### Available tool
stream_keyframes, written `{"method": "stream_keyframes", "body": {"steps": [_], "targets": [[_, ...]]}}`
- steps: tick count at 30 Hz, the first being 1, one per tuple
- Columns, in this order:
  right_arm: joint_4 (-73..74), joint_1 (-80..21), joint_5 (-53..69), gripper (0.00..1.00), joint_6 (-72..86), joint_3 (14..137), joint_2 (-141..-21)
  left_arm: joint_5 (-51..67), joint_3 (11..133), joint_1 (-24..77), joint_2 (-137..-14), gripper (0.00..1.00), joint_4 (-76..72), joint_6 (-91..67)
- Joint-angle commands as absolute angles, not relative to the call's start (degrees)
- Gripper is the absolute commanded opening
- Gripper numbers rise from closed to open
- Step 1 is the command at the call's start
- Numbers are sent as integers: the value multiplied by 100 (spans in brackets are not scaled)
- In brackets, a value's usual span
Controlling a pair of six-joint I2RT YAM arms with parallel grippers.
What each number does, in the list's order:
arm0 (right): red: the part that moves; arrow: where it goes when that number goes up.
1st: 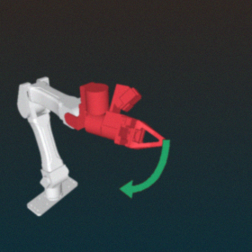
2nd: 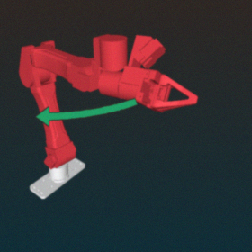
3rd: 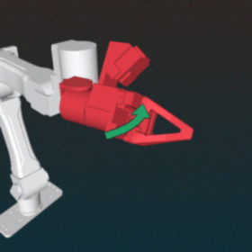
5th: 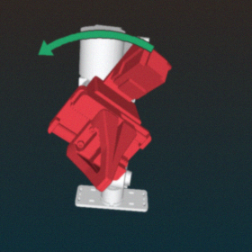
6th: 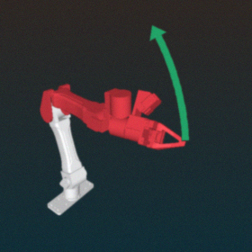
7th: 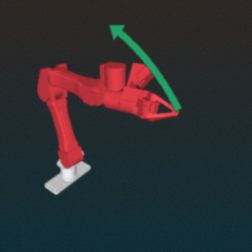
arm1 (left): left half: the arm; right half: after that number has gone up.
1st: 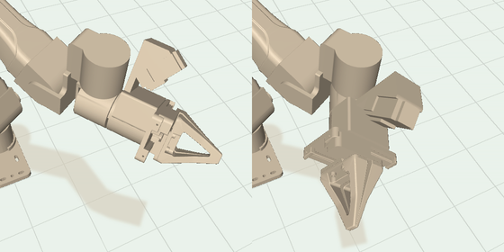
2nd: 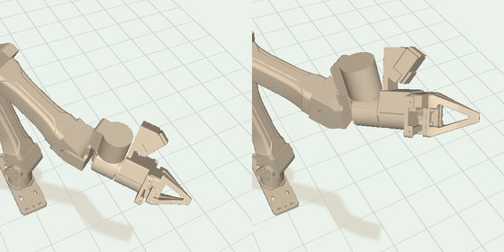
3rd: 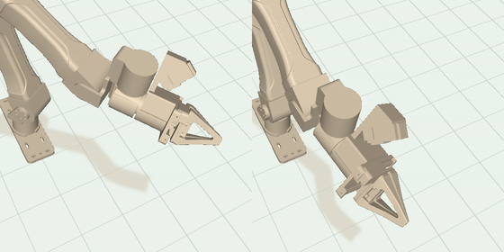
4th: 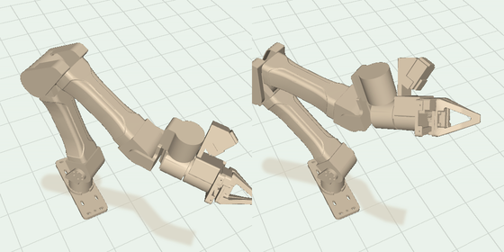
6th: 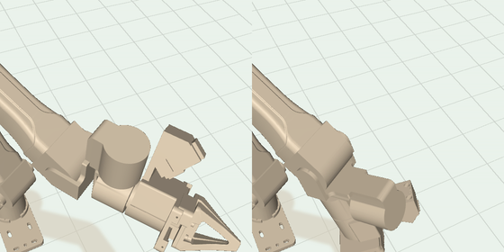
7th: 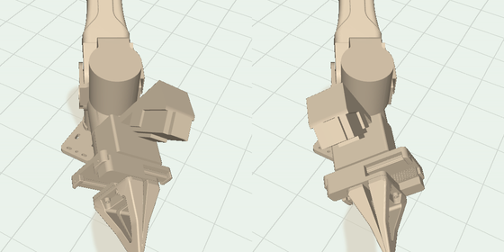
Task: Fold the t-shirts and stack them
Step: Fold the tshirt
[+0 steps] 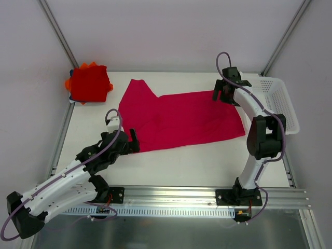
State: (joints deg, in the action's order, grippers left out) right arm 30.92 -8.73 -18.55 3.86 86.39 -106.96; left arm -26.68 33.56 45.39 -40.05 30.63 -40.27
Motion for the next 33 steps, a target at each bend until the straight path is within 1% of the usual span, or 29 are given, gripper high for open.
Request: {"method": "stream_keyframes", "body": {"steps": [1, 3, 4, 5, 6, 7, 8, 11, 12, 13, 14, 15, 16, 18, 19, 20, 22, 23, 24, 26, 27, 30, 33], "targets": [[3532, -1089, -1381, 100, 255, 9183, -10222, -3163, 4049, 4439, -4279, 99, 3050, -3640], [3629, -1186, -1249, 100, 203, 9517, -10344, -3234, 4349, 4272, -4690, 99, 2997, -3246], [3691, -1213, -1091, 100, 211, 9614, -10388, -3017, 4620, 4124, -4850, 99, 2823, -3069], [3683, -1248, -1003, 99, 185, 9694, -10441, -2693, 4736, 3609, -5017, 99, 2717, -2946], [3674, -1257, -924, 100, 167, 9842, -10502, -2202, 4833, 3221, -5306, 99, 2568, -2875], [3613, -1257, -705, 100, 115, 9905, -10660, -1153, 4860, 2825, -5448, 99, 2062, -2857], [3578, -1257, -573, 100, 88, 9975, -10757, -821, 4860, 2212, -5615, 99, 1804, -2856], [3866, -1257, -317, 99, 62, 10641, -11371, -659, 5359, 1811, -6597, 99, 1363, -2778], [3980, -1257, -247, 100, 88, 10826, -11512, -807, 5614, 1680, -7253, 99, 1319, -2542], [4121, -1248, -81, 99, 70, 11089, -11635, -826, 6182, 1600, -7599, 99, 1310, -2392], [4131, -1248, -62, 99, 96, 11100, -11759, -852, 6431, 1539, -7907, 99, 1301, -2278], [4131, -1248, 25, 99, 114, 11083, -11760, -818, 6712, 1381, -8545, 99, 1301, -2050], [4053, -1257, 244, 99, 140, 11022, -11742, -783, 7193, 1310, -8821, 99, 1292, -1952], [3851, -1248, 403, 100, 281, 10584, -11524, -529, 7600, 1143, -9628, 99, 1205, -1750], [3536, -1257, 570, 99, 360, 10356, -11401, -214, 7977, 977, -9859, 99, 1074, -1697], [3333, -1257, 684, 100, 543, 9788, -11121, -115, 8163, 897, -10322, 99, 1029, -1609], [2633, -1266, 1105, 99, 729, 9135, -10795, -18, 8802, 661, -10756, 99, 993, -1547], [2445, -1292, 1194, 99, 904, 8531, -10628, 139, 9007, 590, -10958, 99, 993, -1503], [2087, -1335, 1317, 99, 957, 8256, -10330, 184, 9400, 519, -11299, 99, 984, -1459], [1925, -1494, 1371, 99, 906, 7650, -10082, 316, 9842, 387, -11766, 99, 1019, -1091], [1916, -1555, 1336, 99, 870, 7490, -9959, 308, 10183, 361, -11899, 99, 1020, -951], [1741, -1722, 1230, 99, 931, 6804, -9458, 220, 10660, 264, -12304, 99, 1046, -528], [1599, -1942, 1213, 99, 967, 6339, -8983, 553, 10993, 97, -12646, 99, 1037, -562]]}}
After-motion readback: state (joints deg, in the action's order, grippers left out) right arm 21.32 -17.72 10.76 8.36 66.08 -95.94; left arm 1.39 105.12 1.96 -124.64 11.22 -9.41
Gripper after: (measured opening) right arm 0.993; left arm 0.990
